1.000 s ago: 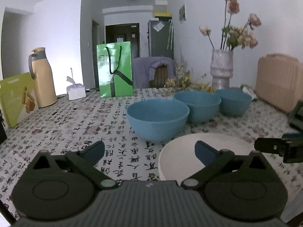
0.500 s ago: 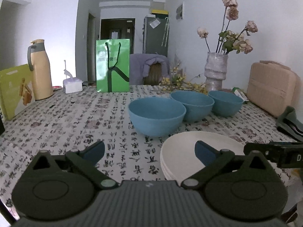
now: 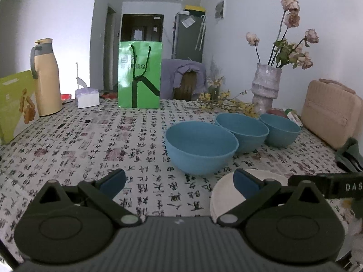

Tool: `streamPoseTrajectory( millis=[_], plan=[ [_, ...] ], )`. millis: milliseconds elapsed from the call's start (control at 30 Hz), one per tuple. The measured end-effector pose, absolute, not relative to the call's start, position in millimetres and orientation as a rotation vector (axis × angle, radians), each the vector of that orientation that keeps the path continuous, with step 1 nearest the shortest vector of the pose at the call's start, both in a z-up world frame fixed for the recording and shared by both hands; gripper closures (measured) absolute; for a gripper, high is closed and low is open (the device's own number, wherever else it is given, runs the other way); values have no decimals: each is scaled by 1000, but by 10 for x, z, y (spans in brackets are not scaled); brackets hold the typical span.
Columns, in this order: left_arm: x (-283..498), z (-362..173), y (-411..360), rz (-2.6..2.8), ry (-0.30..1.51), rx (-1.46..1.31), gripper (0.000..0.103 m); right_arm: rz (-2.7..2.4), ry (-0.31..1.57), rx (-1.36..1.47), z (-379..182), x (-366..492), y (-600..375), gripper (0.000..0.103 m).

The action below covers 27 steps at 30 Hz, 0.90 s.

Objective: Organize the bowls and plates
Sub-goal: 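Pull both grippers back from the plate stack toward the blue bowls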

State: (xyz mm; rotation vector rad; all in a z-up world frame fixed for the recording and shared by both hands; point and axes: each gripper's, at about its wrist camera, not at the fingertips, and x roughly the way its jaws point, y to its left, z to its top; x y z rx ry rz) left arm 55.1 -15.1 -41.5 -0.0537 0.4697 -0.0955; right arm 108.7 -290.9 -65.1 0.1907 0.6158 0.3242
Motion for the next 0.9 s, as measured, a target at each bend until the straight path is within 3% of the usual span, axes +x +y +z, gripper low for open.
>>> streamPoseTrajectory(
  millis=[467, 900],
  plan=[
    [1306, -36, -23, -167, 548, -20, 0, 352, 735, 167, -315, 2020, -2622, 0],
    [2092, -173, -43, -101, 697, -8, 0, 268, 961, 239, -570, 2754, -2386, 1]
  ],
)
